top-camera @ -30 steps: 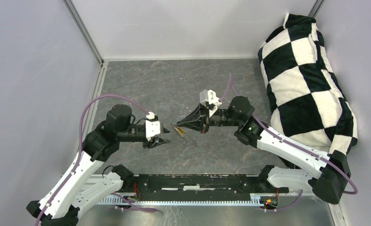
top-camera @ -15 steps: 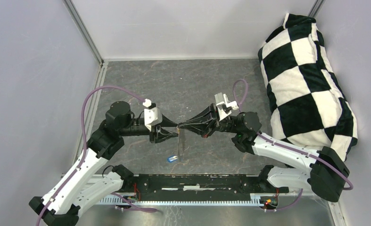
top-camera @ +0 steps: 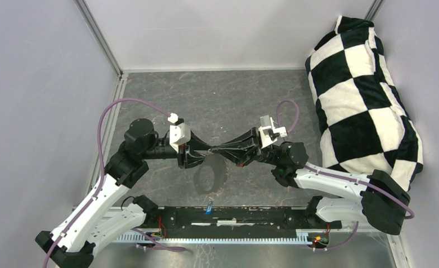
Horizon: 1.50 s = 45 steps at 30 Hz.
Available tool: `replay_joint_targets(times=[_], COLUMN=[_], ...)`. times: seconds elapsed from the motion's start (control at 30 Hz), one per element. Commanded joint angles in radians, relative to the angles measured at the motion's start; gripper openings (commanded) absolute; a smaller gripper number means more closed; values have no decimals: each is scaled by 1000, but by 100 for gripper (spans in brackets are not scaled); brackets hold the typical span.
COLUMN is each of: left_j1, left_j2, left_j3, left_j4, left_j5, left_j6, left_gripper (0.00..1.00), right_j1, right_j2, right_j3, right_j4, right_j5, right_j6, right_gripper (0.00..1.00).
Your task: Put the keys on the keyring
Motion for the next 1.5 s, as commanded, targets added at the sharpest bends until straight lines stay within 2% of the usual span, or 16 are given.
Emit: replay_joint_targets(times=[0.0,0.2,0.33,0.47,0.6,0.7,0.9,1.03,1.23,1.47], left_j1=[-2,-2,-2,-3,-2,-2,-2,-2,-2,-2], left_j2=[-39,-83,-110,-119,-116,-113,-127,-141,-194,-203], left_j3=[20,17,0,-22,-27,-24,-22,-19,-48,-57], left_j4=[-71,-94,-32,8,17,24,17,-13,-16,-77], left_j5=[8,-93,-138,-145,-146,-145,-133,-127,-119,-43], left_j6=[125,286,290,282,277,276,278,328,514,750], left_gripper=[45,39,40,50,52,45,24,23,11,6], right_j1=[3,4,5,4,4,4,4,4,5,11], right_j2=[-18,-5,1,25,47,55,51,52,61,88], right_j3=[-5,-16,-20,-14,-11,-8,-5,-5,1,1], right_j4=[87,101,108,150,179,183,159,148,149,183], right_j5=[83,89,91,79,71,67,69,78,113,140], right_j6=[-20,0,8,42,68,73,67,66,90,122], right_gripper=[0,0,0,0,0,0,0,0,0,0])
